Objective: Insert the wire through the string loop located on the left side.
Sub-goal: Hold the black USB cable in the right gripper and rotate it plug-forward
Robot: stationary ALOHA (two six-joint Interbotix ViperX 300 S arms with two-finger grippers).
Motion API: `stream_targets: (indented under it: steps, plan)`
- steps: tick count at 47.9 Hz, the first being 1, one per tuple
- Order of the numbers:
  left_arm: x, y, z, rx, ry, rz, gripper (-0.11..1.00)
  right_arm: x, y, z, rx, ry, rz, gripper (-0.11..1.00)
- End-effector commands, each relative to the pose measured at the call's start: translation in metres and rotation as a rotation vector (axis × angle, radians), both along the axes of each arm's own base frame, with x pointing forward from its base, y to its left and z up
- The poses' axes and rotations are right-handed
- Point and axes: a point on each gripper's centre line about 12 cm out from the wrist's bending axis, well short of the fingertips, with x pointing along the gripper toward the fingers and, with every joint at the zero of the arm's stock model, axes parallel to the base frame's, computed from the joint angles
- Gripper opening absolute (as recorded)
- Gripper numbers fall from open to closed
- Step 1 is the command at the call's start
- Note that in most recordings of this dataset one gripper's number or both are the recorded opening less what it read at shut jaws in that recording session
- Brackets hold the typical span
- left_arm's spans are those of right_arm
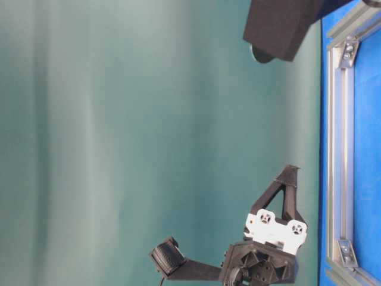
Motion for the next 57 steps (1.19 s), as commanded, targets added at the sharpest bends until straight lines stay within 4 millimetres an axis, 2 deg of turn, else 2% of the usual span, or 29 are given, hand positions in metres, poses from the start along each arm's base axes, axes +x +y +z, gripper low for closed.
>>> stream_targets:
  steps: [1, 7, 22, 30, 38, 42, 57]
  plan:
    - [0.001, 0.001, 0.014, 0.014, -0.039, -0.001, 0.0, 0.005, 0.003, 0.012, 0.011, -0.04, 0.004, -0.02]
    - [0.001, 0.001, 0.014, 0.014, -0.037, -0.001, 0.0, 0.005, 0.003, 0.012, 0.011, -0.042, 0.006, -0.1]
    - [0.001, 0.001, 0.014, 0.014, -0.039, -0.001, 0.0, 0.005, 0.003, 0.019, 0.017, -0.048, 0.004, -0.1]
    - [0.001, 0.002, 0.014, 0.014, -0.037, 0.003, 0.0, 0.006, 0.003, 0.043, 0.02, -0.055, 0.005, -0.1]
    - [0.001, 0.002, 0.014, 0.014, -0.037, 0.003, 0.0, 0.003, -0.001, 0.078, 0.013, -0.062, 0.002, -0.1]
    - [0.001, 0.003, 0.014, 0.013, -0.038, 0.005, 0.0, 0.002, -0.004, 0.089, 0.009, -0.064, 0.0, -0.1]
    - [-0.002, 0.002, 0.013, 0.012, -0.033, 0.005, 0.0, 0.002, -0.005, 0.093, 0.001, -0.055, -0.001, -0.1]
